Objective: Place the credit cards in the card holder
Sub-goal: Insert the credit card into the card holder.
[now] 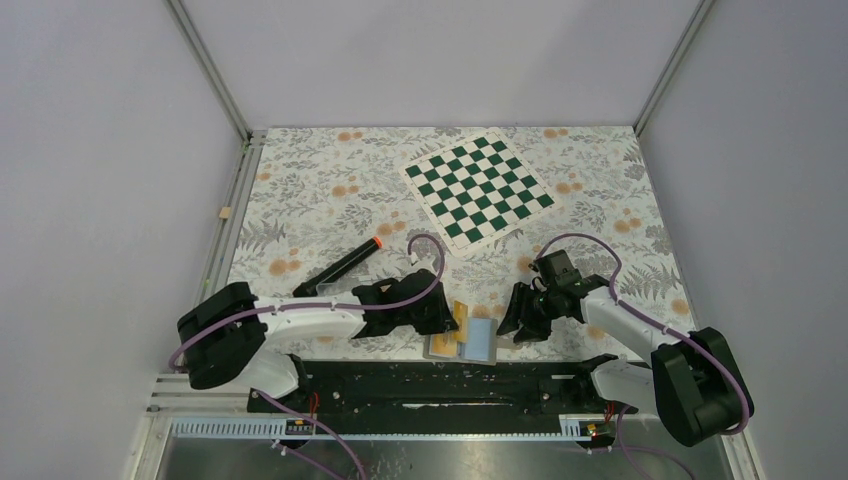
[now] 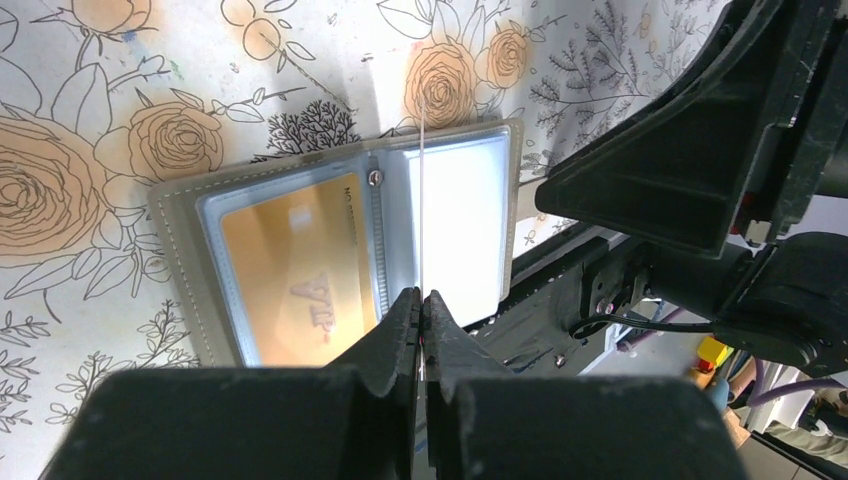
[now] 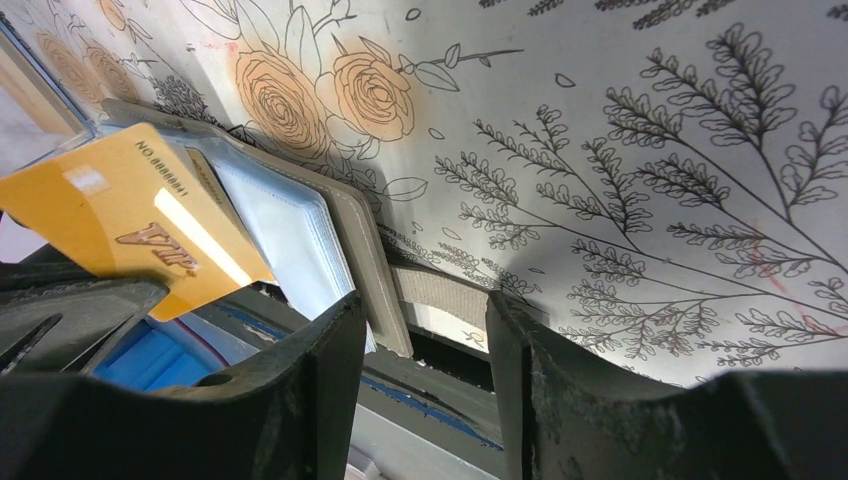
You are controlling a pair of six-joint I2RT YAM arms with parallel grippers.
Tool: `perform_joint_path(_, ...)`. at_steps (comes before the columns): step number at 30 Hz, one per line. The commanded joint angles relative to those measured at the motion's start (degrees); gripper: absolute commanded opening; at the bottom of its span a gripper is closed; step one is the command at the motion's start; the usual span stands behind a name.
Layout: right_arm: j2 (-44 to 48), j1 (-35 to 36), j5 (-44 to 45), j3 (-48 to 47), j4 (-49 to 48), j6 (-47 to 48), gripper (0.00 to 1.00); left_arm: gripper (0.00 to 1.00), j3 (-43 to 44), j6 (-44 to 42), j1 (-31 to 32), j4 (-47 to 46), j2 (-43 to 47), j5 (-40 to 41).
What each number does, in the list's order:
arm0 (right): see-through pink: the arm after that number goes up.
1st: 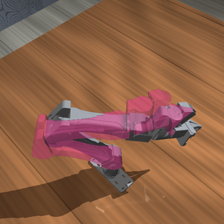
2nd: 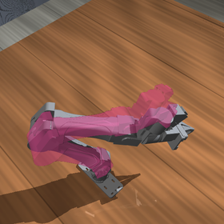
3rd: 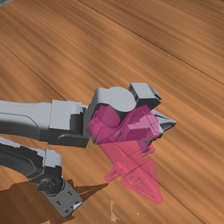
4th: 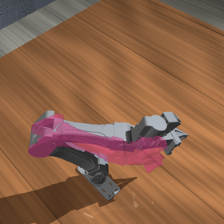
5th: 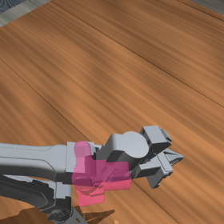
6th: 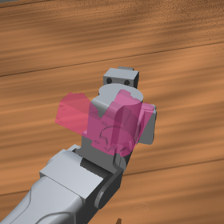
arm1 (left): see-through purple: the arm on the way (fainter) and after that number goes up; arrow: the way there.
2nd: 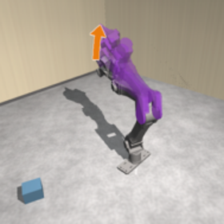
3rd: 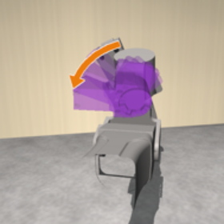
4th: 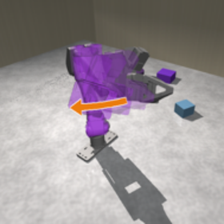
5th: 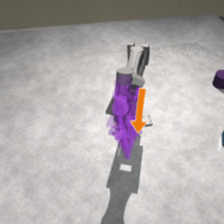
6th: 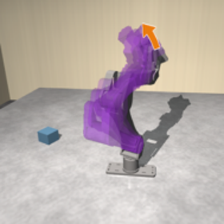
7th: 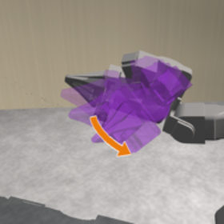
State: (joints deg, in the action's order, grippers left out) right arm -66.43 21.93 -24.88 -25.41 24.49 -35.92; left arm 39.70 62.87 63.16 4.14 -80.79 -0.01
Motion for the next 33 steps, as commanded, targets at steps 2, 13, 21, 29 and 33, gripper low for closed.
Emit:
perform_joint_path(2,-0.76,-0.31,-0.29,0.87,-1.11,0.23,0.54,0.0,0.4,0.11,-0.19,-3.91,-2.38,0.28)
perform_joint_path(13,-0.87,-0.31,-0.39,0.8,-1.16,0.37,0.54,0.0,-0.02,1.46,-0.44,1.05,-1.53,2.64)
perform_joint_path(21,-1.05,-0.31,-0.49,1.03,-1.46,0.42,0.54,0.0,0.66,1.16,-0.46,-3.43,-4.87,-1.77)
perform_joint_path(29,-0.83,-0.31,-0.62,1.19,-1.55,0.55,0.53,0.0,-7.49,7.07,-1.76,-17.0,-2.04,-5.69)
perform_joint_path(33,-0.9,-0.31,-0.78,1.33,-1.77,0.5,0.5,0.0,-9.24,8.09,-2.16,-19.87,-2.13,-7.41)
